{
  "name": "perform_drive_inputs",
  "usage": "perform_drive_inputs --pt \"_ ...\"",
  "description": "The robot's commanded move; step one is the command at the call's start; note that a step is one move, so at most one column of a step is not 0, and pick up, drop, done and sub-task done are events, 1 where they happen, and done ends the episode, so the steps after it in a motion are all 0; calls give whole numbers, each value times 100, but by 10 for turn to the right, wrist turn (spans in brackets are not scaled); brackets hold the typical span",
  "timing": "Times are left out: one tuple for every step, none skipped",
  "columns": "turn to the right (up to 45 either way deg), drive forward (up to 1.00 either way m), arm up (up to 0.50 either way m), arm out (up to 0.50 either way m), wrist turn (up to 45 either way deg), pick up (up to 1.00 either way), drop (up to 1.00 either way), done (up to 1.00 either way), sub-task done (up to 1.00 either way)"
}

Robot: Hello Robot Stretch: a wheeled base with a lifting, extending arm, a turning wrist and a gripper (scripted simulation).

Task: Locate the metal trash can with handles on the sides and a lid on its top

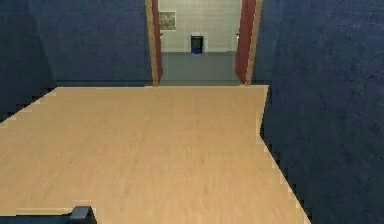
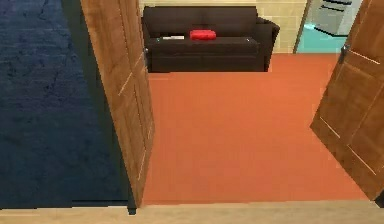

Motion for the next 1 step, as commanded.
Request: perform_drive_inputs --pt "0 60 0 0 0 0 0 0 0"
